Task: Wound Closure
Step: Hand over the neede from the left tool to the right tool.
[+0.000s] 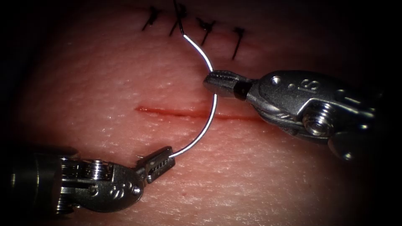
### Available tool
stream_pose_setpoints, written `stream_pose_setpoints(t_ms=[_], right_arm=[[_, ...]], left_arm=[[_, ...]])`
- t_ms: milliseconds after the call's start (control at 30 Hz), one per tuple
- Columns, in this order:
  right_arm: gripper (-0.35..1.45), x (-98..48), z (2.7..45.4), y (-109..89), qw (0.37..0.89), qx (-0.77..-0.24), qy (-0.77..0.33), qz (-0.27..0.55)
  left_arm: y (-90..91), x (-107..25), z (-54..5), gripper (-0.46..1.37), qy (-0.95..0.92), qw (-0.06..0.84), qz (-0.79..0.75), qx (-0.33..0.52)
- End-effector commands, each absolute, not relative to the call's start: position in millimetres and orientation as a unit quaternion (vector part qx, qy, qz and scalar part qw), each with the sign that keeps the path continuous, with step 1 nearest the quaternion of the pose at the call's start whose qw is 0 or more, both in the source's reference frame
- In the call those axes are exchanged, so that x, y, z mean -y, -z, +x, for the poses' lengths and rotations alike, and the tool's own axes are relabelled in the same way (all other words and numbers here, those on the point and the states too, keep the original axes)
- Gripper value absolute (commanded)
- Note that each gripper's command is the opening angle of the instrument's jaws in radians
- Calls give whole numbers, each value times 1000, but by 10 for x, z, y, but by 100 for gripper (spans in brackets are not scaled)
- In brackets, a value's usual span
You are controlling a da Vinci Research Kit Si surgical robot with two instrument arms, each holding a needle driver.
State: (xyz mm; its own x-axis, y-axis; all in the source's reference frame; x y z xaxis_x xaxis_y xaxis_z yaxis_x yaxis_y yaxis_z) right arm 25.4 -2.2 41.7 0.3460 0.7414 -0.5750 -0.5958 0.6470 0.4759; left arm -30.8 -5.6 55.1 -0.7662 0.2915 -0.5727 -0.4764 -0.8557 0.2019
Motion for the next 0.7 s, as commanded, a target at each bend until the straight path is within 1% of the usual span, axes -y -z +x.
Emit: stream_pose_setpoints(t_ms=[33,133,200,233,300,367,400,433,467,600,700], right_arm=[[-35,23,254,-416,815,-399,-410,91],[-34,23,254,-415,815,-398,-410,91],[-16,24,254,-415,815,-398,-410,91],[0,24,254,-414,815,-398,-410,91],[24,24,254,-413,815,-398,-410,91],[71,24,254,-412,817,-392,-416,82],[92,23,255,-411,819,-383,-422,71],[106,23,255,-410,820,-373,-429,57],[116,22,256,-409,822,-363,-437,44],[131,19,257,-405,822,-342,-455,23],[134,18,257,-402,820,-332,-466,15]], left_arm=[[-551,56,-308,-35,-925,207,-272,-167],[-551,56,-308,-35,-925,207,-272,-167],[-550,56,-308,-35,-925,207,-272,-167],[-550,57,-308,-35,-925,207,-272,-167],[-550,57,-308,-35,-926,206,-267,-170],[-549,58,-308,-35,-927,209,-259,-173],[-549,58,-308,-35,-927,210,-255,-175],[-549,59,-308,-35,-928,211,-252,-176],[-549,59,-308,-35,-929,214,-244,-180],[-547,61,-308,-35,-932,218,-215,-192],[-547,62,-308,-35,-934,224,-196,-199]])
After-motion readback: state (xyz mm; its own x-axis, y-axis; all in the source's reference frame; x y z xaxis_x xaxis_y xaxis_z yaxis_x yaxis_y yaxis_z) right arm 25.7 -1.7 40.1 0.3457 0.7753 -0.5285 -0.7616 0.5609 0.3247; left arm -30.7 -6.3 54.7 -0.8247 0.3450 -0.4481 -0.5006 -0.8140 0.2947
